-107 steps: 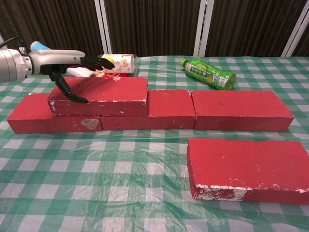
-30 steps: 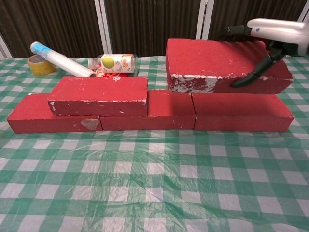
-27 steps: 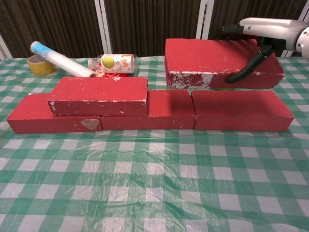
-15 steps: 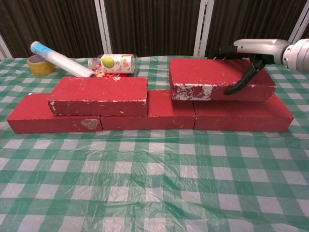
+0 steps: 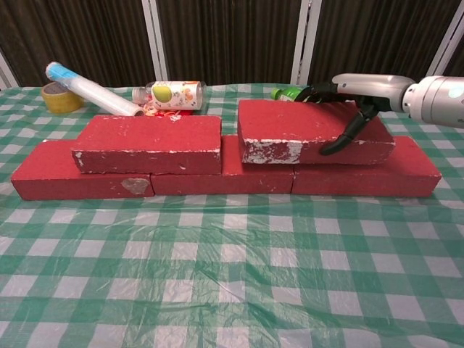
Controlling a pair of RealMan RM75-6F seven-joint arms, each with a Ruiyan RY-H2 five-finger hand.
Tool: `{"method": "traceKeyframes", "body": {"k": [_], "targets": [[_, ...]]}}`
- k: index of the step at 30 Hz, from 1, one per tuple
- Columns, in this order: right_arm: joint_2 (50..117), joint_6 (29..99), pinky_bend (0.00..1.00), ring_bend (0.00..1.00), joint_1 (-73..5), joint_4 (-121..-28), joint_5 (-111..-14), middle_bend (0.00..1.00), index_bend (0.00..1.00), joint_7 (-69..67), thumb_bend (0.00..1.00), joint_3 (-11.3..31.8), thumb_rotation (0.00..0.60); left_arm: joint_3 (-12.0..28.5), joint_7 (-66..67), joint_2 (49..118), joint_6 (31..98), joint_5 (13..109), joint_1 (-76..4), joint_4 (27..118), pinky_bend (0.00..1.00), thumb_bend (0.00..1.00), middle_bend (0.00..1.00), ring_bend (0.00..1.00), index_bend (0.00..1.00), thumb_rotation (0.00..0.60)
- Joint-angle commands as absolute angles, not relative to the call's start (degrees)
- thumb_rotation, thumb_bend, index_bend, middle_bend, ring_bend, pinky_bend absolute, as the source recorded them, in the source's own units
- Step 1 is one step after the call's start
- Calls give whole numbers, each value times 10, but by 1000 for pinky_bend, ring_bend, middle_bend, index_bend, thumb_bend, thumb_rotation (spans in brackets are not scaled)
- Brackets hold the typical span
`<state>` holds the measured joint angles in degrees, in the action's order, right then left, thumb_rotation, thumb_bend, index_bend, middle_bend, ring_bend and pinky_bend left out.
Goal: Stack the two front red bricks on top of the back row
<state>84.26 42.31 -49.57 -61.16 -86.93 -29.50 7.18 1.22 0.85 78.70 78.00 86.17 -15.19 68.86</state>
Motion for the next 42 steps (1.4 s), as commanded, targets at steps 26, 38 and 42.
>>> {"method": "traceKeyframes", "body": {"k": [26, 38, 42], "targets": [[863, 393, 440, 255, -509, -662, -765, 371, 296, -146, 200, 95, 600, 10, -6, 780, 782, 873, -151, 692, 22, 262, 0, 0, 0, 600], [858, 384, 372, 121, -510, -679, -738, 239, 120, -118, 200, 100, 600, 9, -10, 778, 779, 875, -152, 692, 23, 261, 0, 0, 0, 600], [860, 386, 362, 87, -509, -679, -740, 223, 44, -118, 200, 100, 600, 10, -11, 779, 778, 874, -152, 691, 22, 261, 0, 0, 0, 600]]}}
